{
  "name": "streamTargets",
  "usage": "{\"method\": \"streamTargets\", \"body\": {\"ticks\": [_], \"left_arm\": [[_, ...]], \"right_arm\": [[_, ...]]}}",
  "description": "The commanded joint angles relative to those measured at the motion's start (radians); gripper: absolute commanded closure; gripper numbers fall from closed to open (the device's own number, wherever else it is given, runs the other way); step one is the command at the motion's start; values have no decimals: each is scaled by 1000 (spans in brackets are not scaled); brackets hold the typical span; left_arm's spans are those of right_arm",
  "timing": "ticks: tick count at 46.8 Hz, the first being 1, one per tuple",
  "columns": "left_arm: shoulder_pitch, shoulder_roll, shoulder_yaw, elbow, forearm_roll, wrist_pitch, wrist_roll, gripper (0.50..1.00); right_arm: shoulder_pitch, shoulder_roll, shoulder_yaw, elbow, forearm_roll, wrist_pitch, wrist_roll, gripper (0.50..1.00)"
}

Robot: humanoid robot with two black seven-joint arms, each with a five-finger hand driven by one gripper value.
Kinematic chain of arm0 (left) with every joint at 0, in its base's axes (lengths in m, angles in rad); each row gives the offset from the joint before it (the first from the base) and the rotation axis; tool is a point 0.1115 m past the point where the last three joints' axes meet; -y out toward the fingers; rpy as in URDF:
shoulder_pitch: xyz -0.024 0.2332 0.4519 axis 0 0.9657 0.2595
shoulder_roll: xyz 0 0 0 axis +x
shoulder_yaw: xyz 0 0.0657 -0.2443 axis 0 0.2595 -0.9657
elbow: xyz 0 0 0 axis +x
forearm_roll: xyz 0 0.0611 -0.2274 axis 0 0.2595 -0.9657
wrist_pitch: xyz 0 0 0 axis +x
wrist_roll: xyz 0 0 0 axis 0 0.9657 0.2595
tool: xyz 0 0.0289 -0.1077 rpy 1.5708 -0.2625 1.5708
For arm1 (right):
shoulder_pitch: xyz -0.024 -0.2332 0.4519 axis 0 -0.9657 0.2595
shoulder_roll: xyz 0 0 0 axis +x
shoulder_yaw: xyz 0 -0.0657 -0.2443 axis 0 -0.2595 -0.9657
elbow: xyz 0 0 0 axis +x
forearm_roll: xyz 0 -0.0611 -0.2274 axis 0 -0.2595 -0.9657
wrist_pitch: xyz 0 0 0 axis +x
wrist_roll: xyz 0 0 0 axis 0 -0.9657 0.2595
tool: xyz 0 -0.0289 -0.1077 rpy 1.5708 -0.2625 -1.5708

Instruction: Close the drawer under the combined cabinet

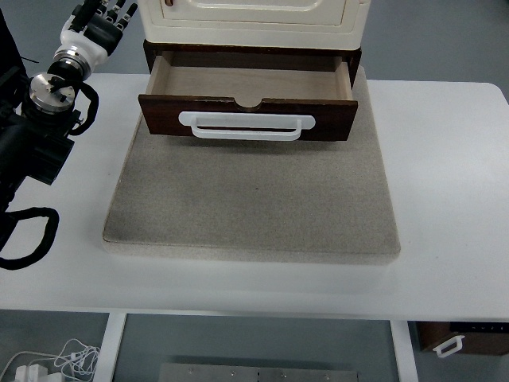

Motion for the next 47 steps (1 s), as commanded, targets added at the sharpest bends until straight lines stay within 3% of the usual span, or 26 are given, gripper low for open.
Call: {"method": "streamTargets", "body": {"ticks": [1, 47], "left_arm": [[1, 0, 0, 2, 0, 0, 0, 501], [-11, 6, 0, 2, 1, -28, 0, 501]], "right_arm": [[0, 0, 0, 0, 0, 0, 0, 548], [0, 0, 0, 0, 0, 1, 0, 548]]}}
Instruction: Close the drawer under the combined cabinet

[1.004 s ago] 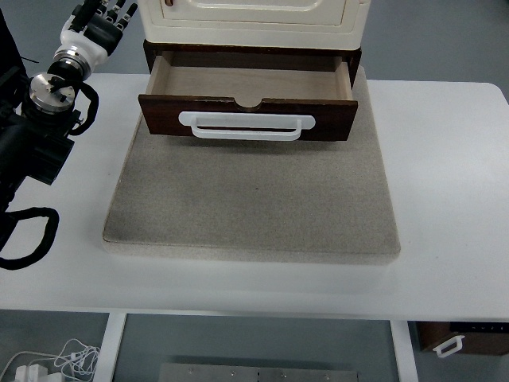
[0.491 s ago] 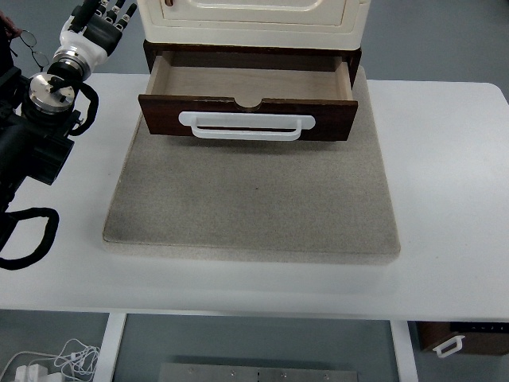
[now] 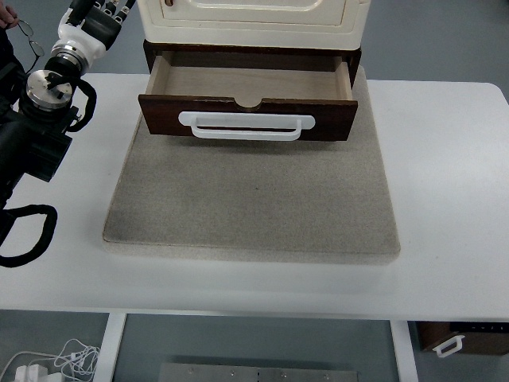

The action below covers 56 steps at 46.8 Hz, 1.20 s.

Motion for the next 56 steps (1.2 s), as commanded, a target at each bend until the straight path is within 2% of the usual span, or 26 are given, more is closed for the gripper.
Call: {"method": "streamTargets", "body": {"ticks": [1, 14, 32, 56], "left_arm": [[-2, 0, 0, 0, 0, 0, 0, 501], [-42, 50, 0, 0, 2, 0, 0, 501], [-187, 185, 2, -9, 97, -5, 0, 501], [-230, 357, 0, -372, 232, 20, 0, 501]], "right_arm": [[0, 0, -1, 0, 0, 0, 0, 548], [0, 0, -1, 0, 0, 0, 0, 548], [0, 0, 1, 0, 0, 1, 0, 548], [0, 0, -1, 0, 0, 0, 0, 548]]}}
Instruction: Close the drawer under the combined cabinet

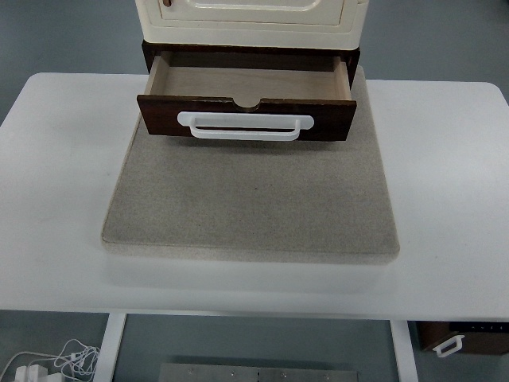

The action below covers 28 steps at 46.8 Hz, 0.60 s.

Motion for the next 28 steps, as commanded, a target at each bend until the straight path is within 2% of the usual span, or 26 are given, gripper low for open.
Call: {"method": "streamTargets", "body": {"ticks": [1, 18, 28], "left_arm": [[-3, 21, -1, -71, 47, 0, 0, 504], [14, 67, 2, -380, 106, 30, 0, 504], [12, 64, 92, -567, 167, 61, 0, 504]], "right_arm": [[0, 0, 0, 0, 0, 0, 0, 548], [0, 0, 0, 0, 0, 0, 0, 548], [0, 0, 0, 0, 0, 0, 0, 548]]}}
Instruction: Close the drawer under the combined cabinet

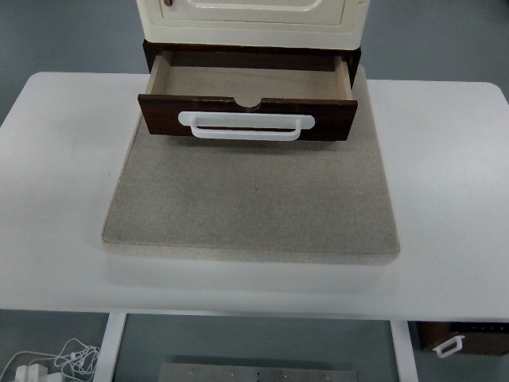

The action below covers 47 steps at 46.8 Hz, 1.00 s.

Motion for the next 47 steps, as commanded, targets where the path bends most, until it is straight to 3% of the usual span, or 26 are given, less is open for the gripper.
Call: {"method": "streamTargets", "body": {"ticks": [1, 18, 47], "left_arm": [[-1, -6, 30, -75, 25, 16, 0, 504], [-26, -35, 272, -322, 128, 48, 9, 504], [-47, -131, 683, -460, 387, 42, 55, 514]], "right_arm": [[0, 0, 0, 0, 0, 0, 0, 548], [0, 0, 0, 0, 0, 1, 0, 548], [0, 0, 1, 0, 0, 0, 0, 548]]}}
